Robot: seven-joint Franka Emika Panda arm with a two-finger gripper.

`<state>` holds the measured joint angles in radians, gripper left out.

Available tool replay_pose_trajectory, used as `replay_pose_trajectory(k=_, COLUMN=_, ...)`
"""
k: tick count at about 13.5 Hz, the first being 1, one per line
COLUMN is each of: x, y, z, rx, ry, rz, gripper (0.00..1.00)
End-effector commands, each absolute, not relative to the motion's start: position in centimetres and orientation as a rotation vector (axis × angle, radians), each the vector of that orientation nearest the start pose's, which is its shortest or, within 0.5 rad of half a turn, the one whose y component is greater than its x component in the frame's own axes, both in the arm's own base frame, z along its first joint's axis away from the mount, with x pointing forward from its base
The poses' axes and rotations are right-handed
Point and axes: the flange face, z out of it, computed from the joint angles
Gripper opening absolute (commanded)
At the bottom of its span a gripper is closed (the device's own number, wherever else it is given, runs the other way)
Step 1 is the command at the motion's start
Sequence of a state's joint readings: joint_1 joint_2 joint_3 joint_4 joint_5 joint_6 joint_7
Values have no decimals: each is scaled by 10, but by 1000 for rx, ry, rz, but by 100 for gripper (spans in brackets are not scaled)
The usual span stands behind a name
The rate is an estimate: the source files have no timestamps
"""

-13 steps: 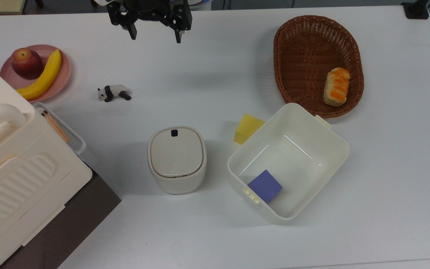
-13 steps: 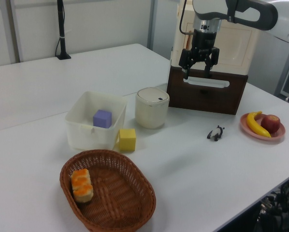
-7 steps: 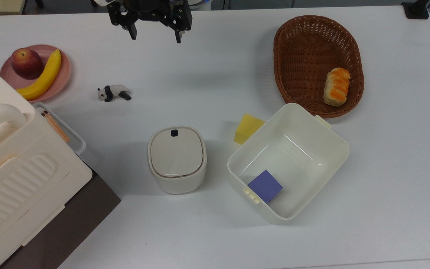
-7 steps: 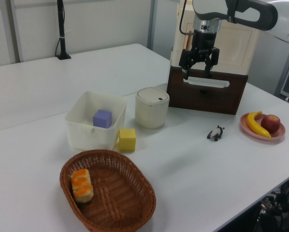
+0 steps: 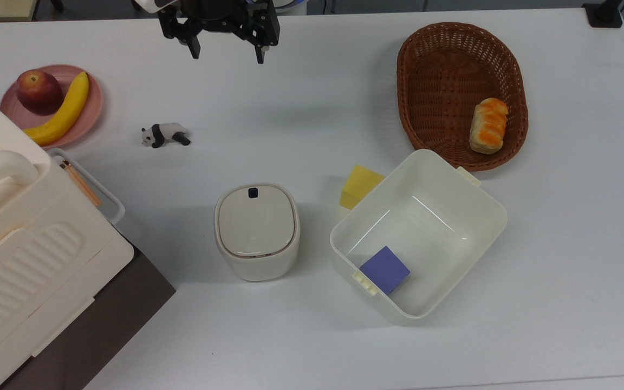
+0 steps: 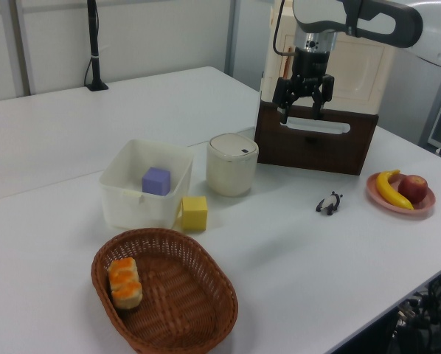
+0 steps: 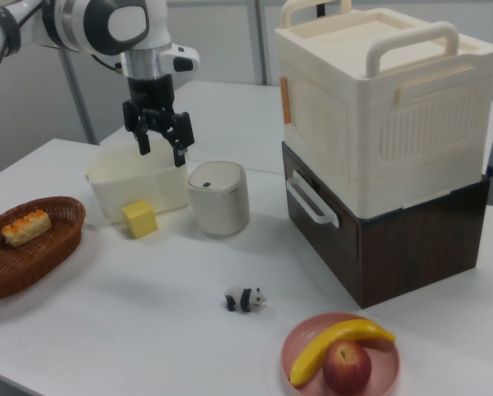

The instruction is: Slide open the drawer

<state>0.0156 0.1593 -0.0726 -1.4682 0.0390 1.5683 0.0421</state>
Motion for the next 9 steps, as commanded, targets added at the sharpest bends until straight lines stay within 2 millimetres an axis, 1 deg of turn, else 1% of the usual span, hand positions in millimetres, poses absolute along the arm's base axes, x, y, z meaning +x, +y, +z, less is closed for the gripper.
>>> replay_pose_trajectory(k=1, x=594, y=-27, z=582, rx=-3121, ry=120, rz=107, gripper=100)
replay_pose_trajectory(k=4, x=594, y=-26, z=582, rx=-3121, ry=118, rz=109, gripper=100)
replay_pose_trajectory(k=5, x=594, y=-27, z=582, rx=-3123, ry=111, rz=104, gripper=91)
replay_pose_trajectory(k=6, x=594, y=-28, z=582, rx=-3124, ry=70, rz=102, gripper=77)
replay_pose_trajectory(k=7, x=594, y=-31, z=583, rx=-3123, ry=13, rz=99, gripper=66)
replay_pose_trajectory(k=8, x=593, y=-38, z=583, rx=-3121, ry=-23, rz=103, gripper=58)
replay_pose_trajectory(k=9, x=593, y=-41, z=582, rx=-3120, ry=-36, rz=105, gripper=58)
